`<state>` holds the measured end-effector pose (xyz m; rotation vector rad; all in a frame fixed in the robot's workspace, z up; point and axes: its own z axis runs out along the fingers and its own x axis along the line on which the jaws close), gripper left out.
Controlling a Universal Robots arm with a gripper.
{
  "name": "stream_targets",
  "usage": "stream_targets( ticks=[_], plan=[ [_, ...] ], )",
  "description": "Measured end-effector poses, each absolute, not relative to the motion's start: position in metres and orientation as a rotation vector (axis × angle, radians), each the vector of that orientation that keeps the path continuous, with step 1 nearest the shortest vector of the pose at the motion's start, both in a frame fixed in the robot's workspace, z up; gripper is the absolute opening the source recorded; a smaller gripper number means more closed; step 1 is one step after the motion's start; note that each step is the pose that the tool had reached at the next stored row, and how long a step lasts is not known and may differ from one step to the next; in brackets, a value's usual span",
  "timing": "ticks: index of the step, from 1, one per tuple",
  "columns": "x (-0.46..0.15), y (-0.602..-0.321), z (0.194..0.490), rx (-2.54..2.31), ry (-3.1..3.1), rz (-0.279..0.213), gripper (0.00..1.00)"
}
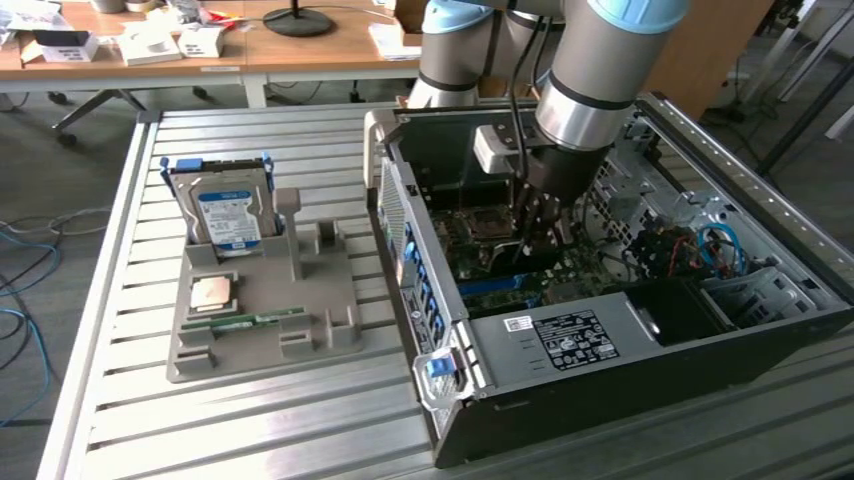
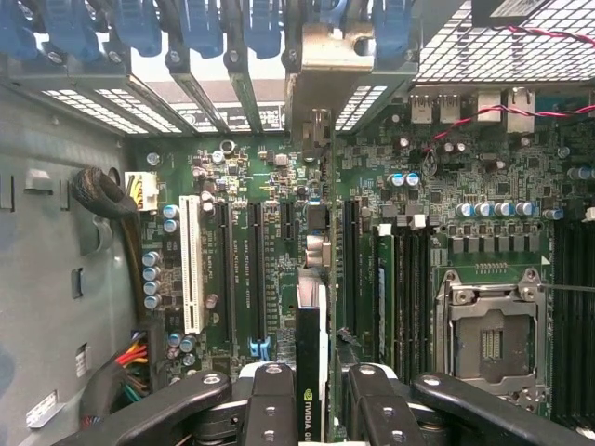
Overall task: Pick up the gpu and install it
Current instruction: 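Insert the gpu into the slot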
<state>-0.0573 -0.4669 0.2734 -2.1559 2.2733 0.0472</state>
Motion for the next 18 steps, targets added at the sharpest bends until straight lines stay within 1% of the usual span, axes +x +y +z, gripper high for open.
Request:
stream_targets(
  ticks=[18],
  plan=[
    [-0.0599, -0.4661, 0.2693, -2.156, 2.273, 0.047, 0.27]
  ],
)
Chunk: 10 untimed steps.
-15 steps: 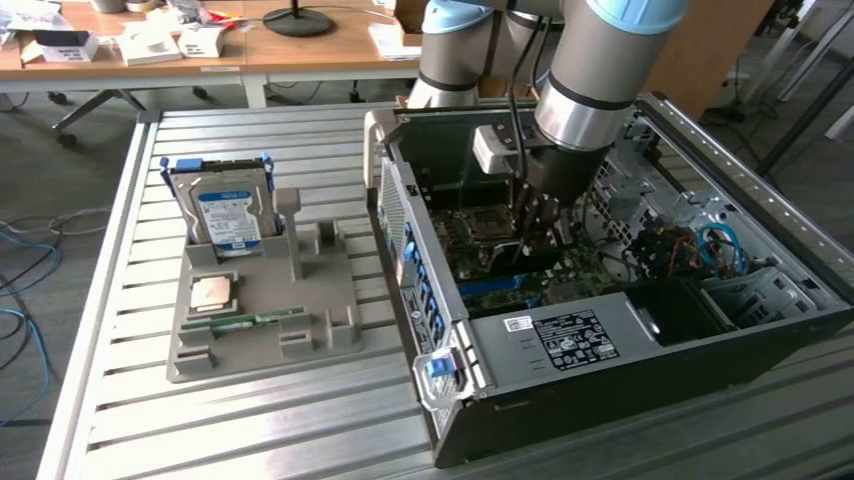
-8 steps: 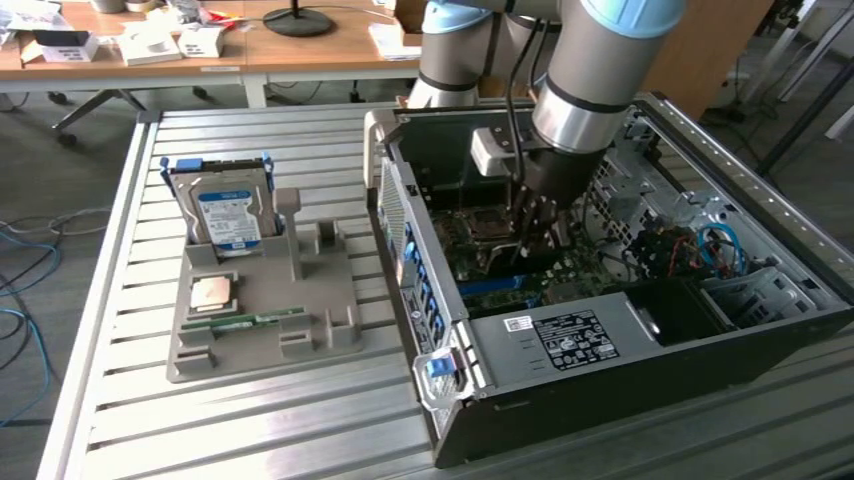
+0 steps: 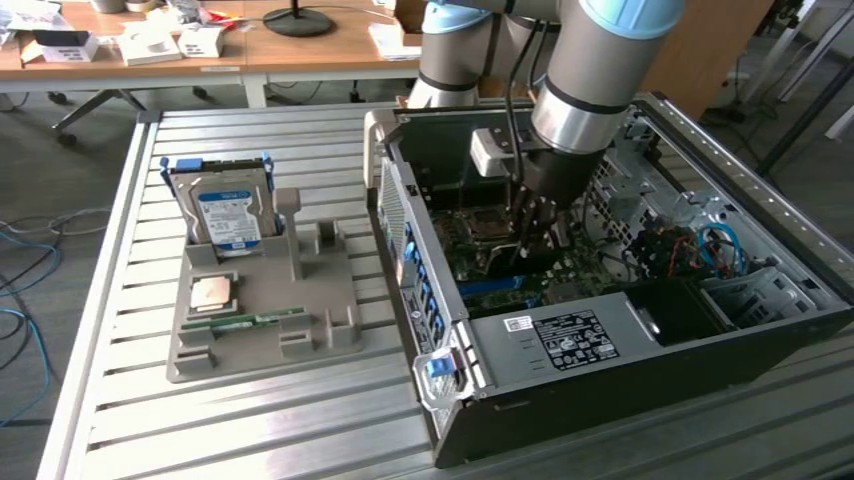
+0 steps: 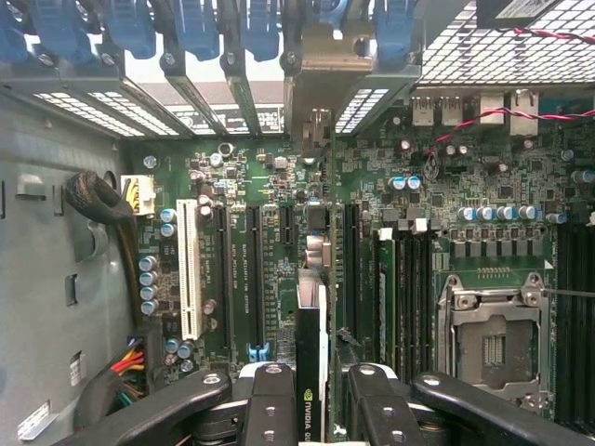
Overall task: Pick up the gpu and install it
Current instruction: 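Insert the gpu into the slot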
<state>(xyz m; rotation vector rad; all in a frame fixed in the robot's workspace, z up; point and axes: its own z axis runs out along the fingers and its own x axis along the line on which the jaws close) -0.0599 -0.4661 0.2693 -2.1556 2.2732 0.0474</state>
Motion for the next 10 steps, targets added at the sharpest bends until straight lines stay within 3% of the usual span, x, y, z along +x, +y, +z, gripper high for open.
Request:
stream_targets(
  ticks=[10],
  plan=[
    [-0.0625, -0.4653, 0.2662, -2.153, 2.275, 0.047, 0.27]
  ],
)
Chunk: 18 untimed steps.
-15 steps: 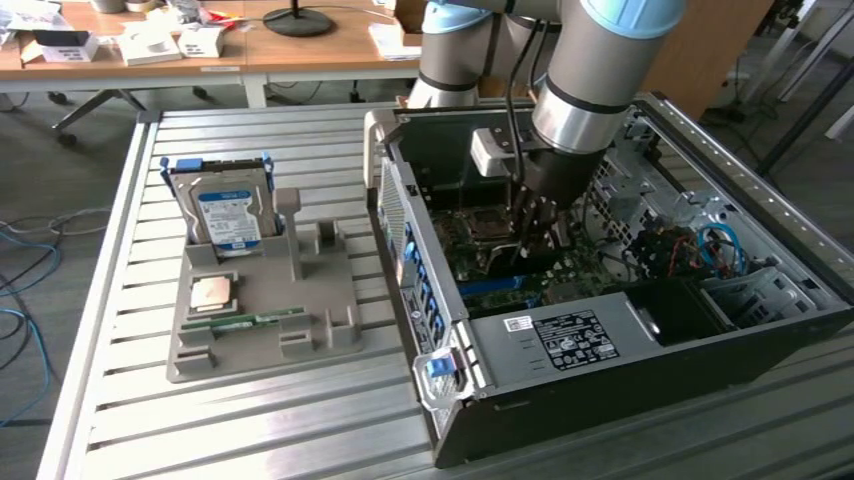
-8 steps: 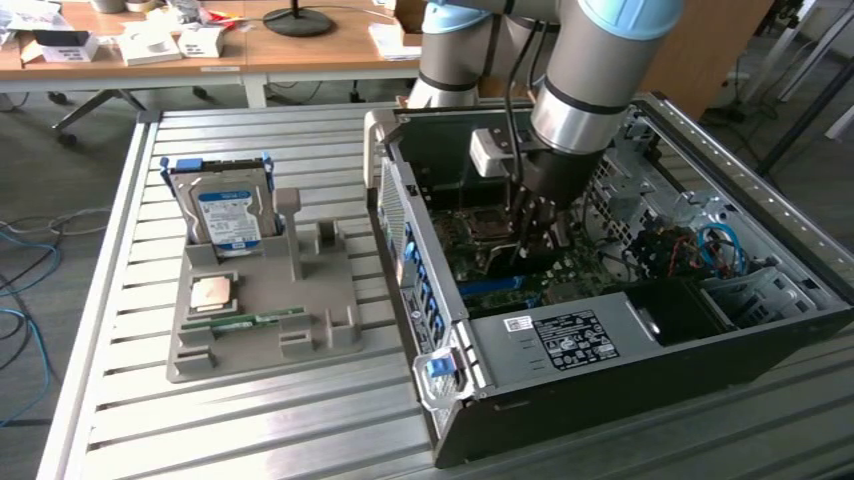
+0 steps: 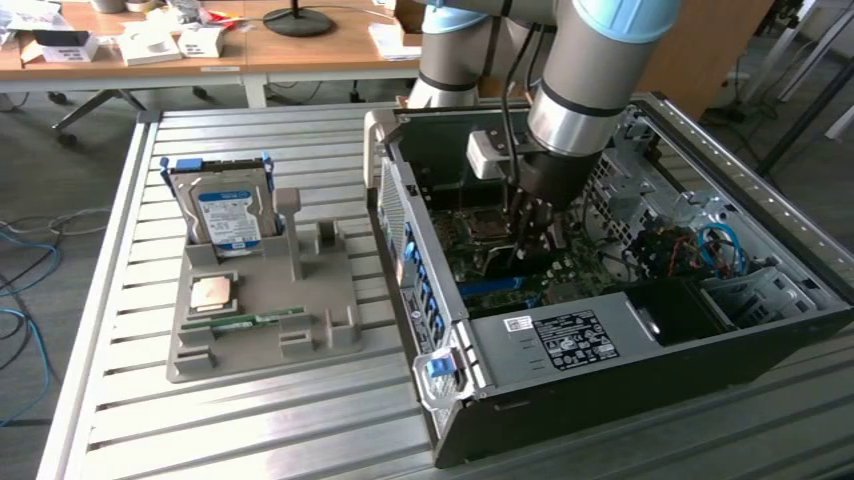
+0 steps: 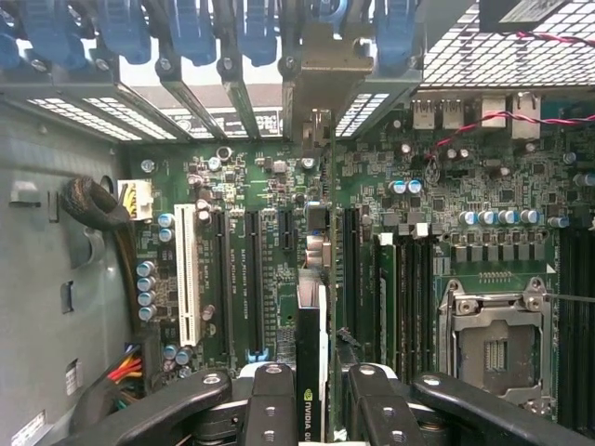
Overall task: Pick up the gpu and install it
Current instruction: 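Insert the gpu into the slot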
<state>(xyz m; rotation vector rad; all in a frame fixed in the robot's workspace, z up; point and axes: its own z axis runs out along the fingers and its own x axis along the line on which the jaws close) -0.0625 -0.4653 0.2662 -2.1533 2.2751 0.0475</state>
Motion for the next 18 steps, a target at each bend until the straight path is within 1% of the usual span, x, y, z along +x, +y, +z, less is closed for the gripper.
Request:
stream_targets(
  ticks=[18],
  plan=[
    [-0.0652, -0.4650, 0.2643, -2.153, 2.276, 0.047, 0.27]
  ],
)
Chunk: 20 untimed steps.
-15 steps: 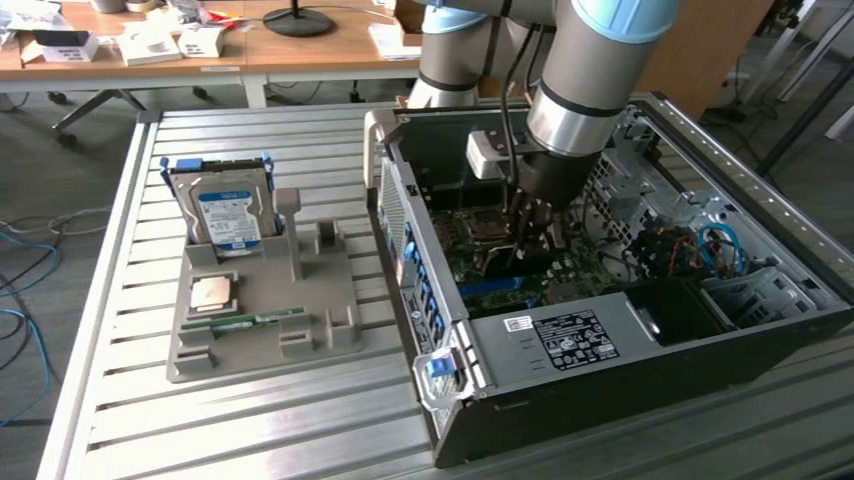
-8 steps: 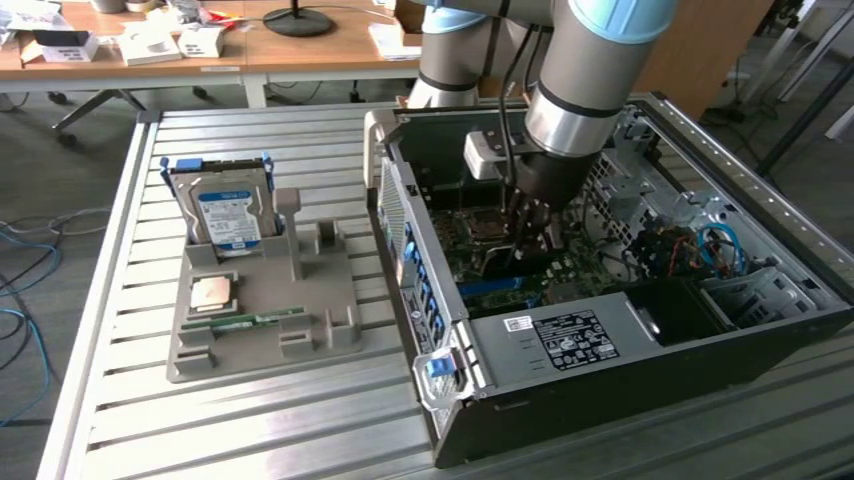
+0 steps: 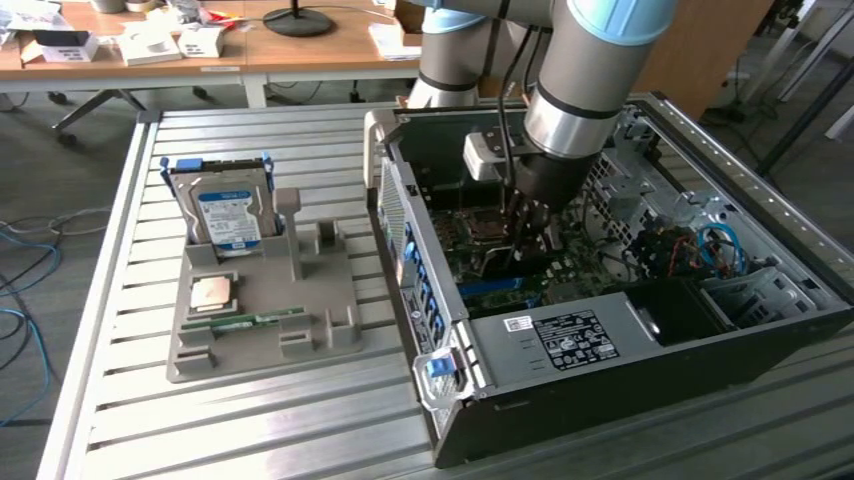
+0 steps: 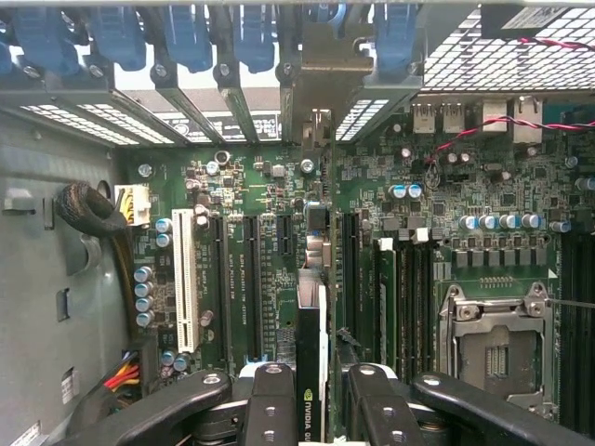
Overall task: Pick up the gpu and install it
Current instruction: 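Insert the gpu into the slot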
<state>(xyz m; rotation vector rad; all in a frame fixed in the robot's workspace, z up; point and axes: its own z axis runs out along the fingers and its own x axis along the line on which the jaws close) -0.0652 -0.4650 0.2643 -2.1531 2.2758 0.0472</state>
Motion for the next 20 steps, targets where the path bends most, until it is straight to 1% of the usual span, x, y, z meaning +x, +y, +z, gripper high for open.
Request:
stream_targets(
  ticks=[20],
  plan=[
    [-0.0662, -0.4645, 0.2620, -2.153, 2.276, 0.047, 0.27]
  ],
)
